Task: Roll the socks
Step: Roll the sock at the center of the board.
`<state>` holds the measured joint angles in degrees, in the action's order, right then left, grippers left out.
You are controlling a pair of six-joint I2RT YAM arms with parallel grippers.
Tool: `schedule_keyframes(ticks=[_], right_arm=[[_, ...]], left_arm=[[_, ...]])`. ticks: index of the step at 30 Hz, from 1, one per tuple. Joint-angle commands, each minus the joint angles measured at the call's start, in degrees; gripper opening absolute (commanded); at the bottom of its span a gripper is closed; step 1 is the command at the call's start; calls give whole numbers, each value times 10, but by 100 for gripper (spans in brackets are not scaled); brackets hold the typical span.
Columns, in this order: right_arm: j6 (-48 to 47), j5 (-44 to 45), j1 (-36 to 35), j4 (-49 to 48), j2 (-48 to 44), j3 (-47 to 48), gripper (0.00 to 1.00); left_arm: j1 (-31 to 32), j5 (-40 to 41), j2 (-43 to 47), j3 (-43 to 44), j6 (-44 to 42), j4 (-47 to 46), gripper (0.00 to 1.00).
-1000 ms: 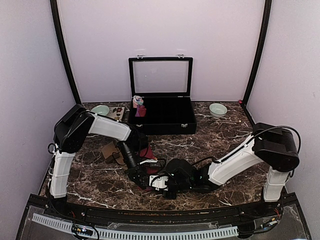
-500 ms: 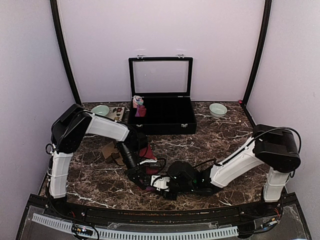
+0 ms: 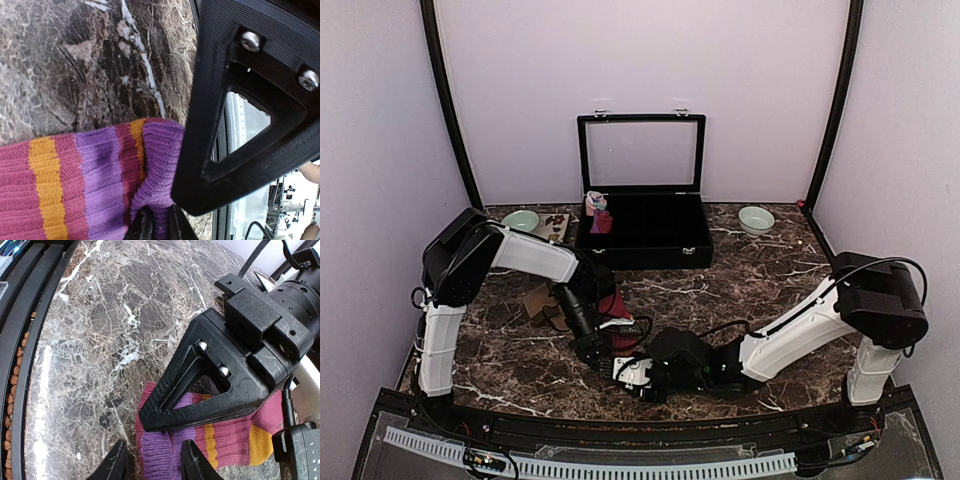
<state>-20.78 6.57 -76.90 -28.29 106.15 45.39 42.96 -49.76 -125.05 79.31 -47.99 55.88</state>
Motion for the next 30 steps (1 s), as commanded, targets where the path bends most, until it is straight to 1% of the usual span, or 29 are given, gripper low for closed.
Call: schedule_keyframes(ticks=[1,21,26,30], right_arm=[[-2,-1,-6,-12,-12,-7,36],[24,-20,6,-25,49,-15,34],[30,-29,9,-17,58,-17,31],[29,-34,13,-4,57,-22,19]], left_arm=[[-3,127,-30,-23,-4,-49,16],[-5,125,-31,-20,-3,-41,14],[-6,123,-30,-19,-2,-42,14],[-7,125,-30,-16,-1,-41,16]])
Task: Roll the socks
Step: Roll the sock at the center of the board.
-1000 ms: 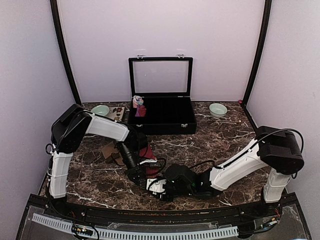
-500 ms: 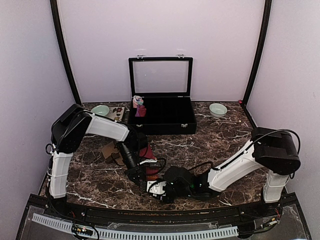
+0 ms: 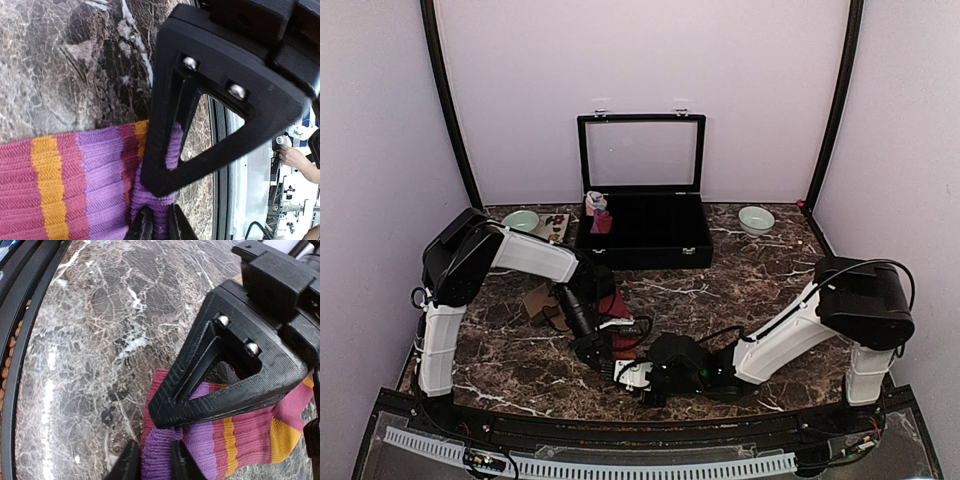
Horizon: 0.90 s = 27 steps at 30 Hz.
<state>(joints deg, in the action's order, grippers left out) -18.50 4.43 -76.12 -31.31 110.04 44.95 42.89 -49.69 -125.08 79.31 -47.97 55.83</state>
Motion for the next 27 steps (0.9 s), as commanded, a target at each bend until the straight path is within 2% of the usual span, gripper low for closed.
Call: schedule_keyframes(ticks=[1,5,10,14,15,18,19,22,27], right_arm=[[6,-13,5,27,17,-20,17],[12,-13,8,41,19,-23,4],[32,-13,18,52,35,-23,9],[55,-58,32,72,48,-16,3],[65,-71,36,79,50,-16,1],[114,-108,50,100,61,-10,0],[131,-120,55,111,64,-6,0],[181,-145,66,141,70,3,0],[261,-195,79,169,64,3,0]], left_arm=[[-7,125,-30,-17,-1,-41,17],[-10,129,-30,-17,1,-43,20],[-11,126,-29,-17,1,-35,25],[-11,133,-22,-19,7,-33,35],[-13,136,-14,-24,11,-36,38],[-24,151,32,-49,22,-51,62],[-30,156,52,-59,23,-53,67],[-51,183,131,-101,37,-81,70],[-59,218,220,-173,56,-130,67]])
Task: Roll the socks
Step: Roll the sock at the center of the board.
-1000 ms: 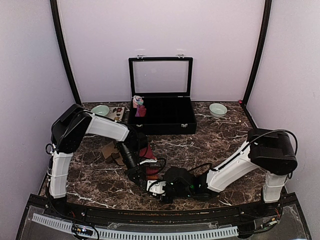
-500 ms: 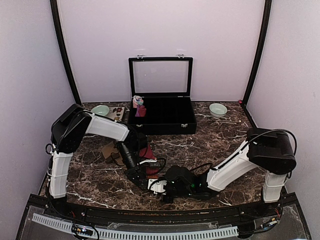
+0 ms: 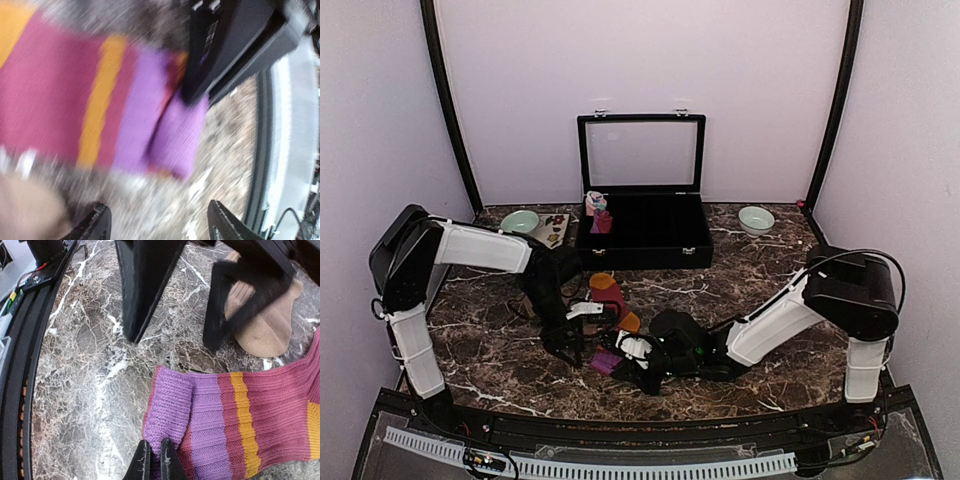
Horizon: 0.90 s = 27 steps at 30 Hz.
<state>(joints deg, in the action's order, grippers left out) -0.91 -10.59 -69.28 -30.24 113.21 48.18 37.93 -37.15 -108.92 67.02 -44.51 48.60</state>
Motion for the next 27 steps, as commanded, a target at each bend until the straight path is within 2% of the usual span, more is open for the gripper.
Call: schedule_keyframes(ticks=[1,3,13,16,22,27], right_arm=[[99,-52,11,158,29,-34,0],[124,-67,12,163,26,-37,0],[220,-151,47,217,40,-18,0],[245,-173,62,213,42,-26,0],[268,-212,79,231,75,-17,0],[292,-232,85,242,106,7,0]], left_arm=[[-9,95,71,-66,31,-78,65],[-9,97,94,-100,40,-111,62],[-7,52,193,-175,36,-217,61],[14,33,216,-188,15,-240,59],[97,71,194,-185,-23,-268,56],[119,77,162,-173,-14,-303,53]])
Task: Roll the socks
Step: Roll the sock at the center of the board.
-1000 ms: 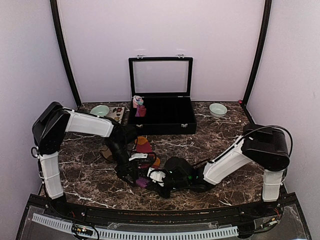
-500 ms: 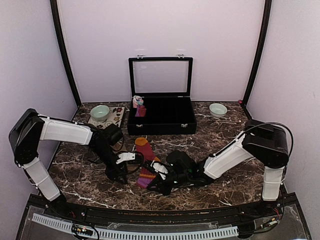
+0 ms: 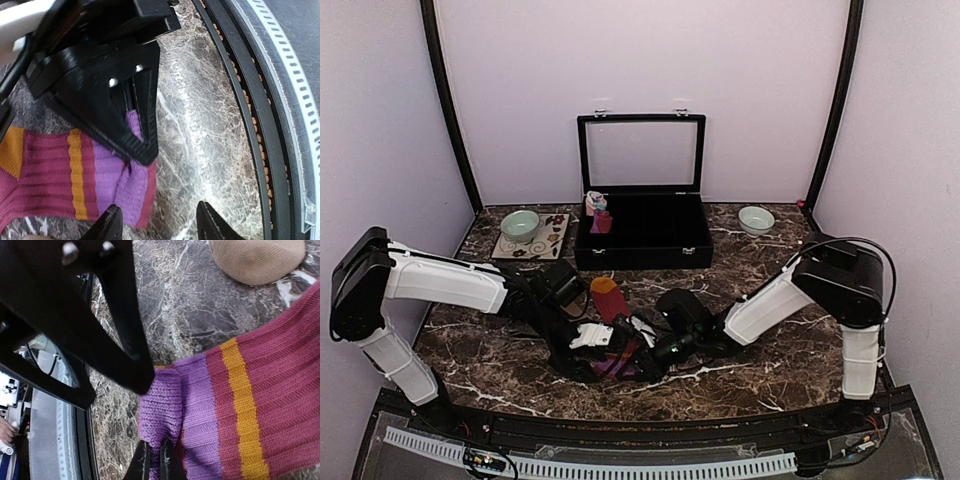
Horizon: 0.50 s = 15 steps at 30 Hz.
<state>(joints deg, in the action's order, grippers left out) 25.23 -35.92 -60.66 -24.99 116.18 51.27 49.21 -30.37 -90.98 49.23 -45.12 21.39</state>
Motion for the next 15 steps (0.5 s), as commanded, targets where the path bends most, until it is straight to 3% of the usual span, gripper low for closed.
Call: schedule_keyframes(ticks=[1,7,15], right_arm=[[32,20,0,193,80,-20,0],[29,13,10,214,90,-4,0],[31,13,22,220,95,-4,0]], left_arm=[[8,12,-19,5,-9,-35,53],[15,24,-32,4,-13,-55,53],[19,36,-40,-14,-51,-43,41]])
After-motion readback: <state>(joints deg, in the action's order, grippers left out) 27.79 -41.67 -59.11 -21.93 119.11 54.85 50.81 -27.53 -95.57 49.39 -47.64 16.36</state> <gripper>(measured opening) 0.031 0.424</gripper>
